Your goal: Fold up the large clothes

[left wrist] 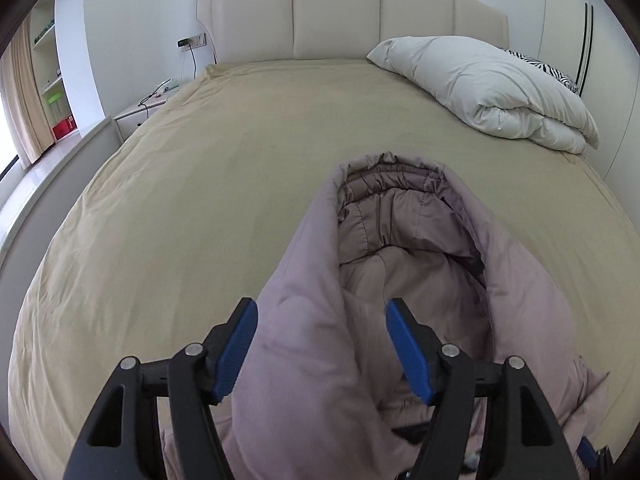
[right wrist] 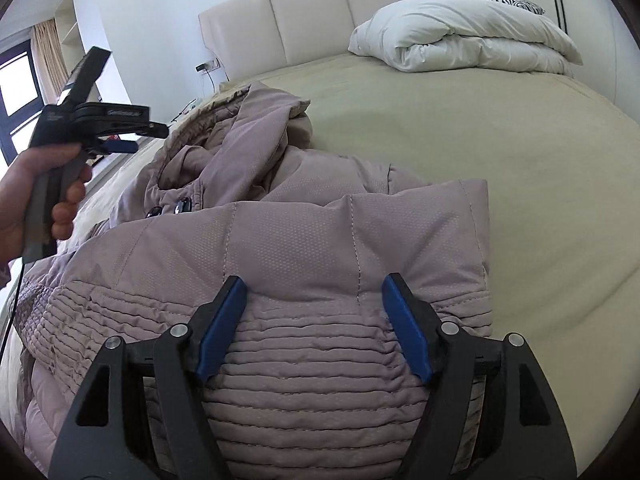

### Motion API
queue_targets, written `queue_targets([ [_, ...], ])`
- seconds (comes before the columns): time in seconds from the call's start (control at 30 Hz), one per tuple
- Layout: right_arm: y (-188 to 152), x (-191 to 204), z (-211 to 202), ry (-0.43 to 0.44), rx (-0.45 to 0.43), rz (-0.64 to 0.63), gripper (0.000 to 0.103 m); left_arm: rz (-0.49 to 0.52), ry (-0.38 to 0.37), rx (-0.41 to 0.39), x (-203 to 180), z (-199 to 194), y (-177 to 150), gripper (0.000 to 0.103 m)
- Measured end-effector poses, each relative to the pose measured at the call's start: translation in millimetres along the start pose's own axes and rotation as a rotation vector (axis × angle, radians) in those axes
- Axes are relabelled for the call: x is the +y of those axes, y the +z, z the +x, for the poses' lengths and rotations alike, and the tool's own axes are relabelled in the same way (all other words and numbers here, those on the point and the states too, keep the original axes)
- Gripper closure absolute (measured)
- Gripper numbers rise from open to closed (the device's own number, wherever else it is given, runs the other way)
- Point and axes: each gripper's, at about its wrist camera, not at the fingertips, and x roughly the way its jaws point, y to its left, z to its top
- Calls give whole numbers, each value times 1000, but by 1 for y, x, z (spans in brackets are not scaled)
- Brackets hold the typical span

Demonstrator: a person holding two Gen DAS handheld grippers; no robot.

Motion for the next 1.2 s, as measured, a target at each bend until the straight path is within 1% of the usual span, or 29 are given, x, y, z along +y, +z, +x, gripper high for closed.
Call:
queue_targets([
  [0.1,-4,0,-3,4,-9,3,32,3,35,43,-2,27,11,34],
  [0.13,-4,1,-1,7,-11,4,32,-12,29,72,1,37,11,50],
  [0.17,-6,-2,-4,9,-13,6,32,-36,23,108,6,45,10,74],
  [0.2,-6,-2,-4,9,-13,7,32,-60,8,125,11,49,7,76],
  [0.23,-6,-1,-5,9,-14,6,32,-75,-5,113,16,47,4,86],
  [0.27,-6,-2,-5,8,-14,6,32,-70,-7,94,18,42,0,89],
  [0.33,-5,-2,-7,10,-19,7,32,-48,-2,44,20,25,-6,91],
  [0.4,-1,-2,-21,25,-41,36,32,-8,3,-25,20,-2,-14,92],
  [0.43,3,-2,-32,61,-69,67,32,21,10,-65,19,-17,-18,92],
  [0.47,9,1,-45,100,-104,86,32,47,11,-108,17,-32,-22,92],
  [0.5,19,8,-56,108,-143,84,32,63,9,-147,16,-46,-27,92],
  [0.53,32,16,-61,106,-165,67,27,71,7,-178,14,-58,-32,92],
  [0.57,47,24,-56,119,-154,45,24,74,-3,-205,13,-69,-38,92],
  [0.63,79,40,-29,149,-90,11,23,83,-21,-254,7,-89,-50,92],
  [0.7,106,49,0,119,-60,12,23,96,-30,-295,3,-105,-61,92],
  [0.77,132,58,30,109,-37,5,23,93,-48,-316,2,-115,-71,92],
  [0.83,150,66,62,60,-1,8,23,71,-66,-327,6,-120,-76,92],
  [0.9,165,67,94,0,39,52,23,56,-76,-337,11,-124,-80,92],
  [1.0,181,68,131,-50,88,104,23,63,-73,-354,13,-128,-87,92],
  [1.03,185,66,142,-75,109,118,27,65,-72,-356,14,-128,-88,92],
  [1.07,189,63,151,-73,130,139,35,67,-70,-358,14,-129,-89,92],
  [1.1,192,59,160,-61,149,166,56,66,-72,-357,15,-128,-88,92],
  [1.13,194,52,165,-55,173,204,71,62,-73,-357,17,-127,-89,92],
  [1.17,194,45,165,-35,181,239,73,56,-74,-357,17,-128,-89,92],
  [1.2,194,40,162,-23,177,258,79,50,-79,-358,19,-130,-90,92],
])
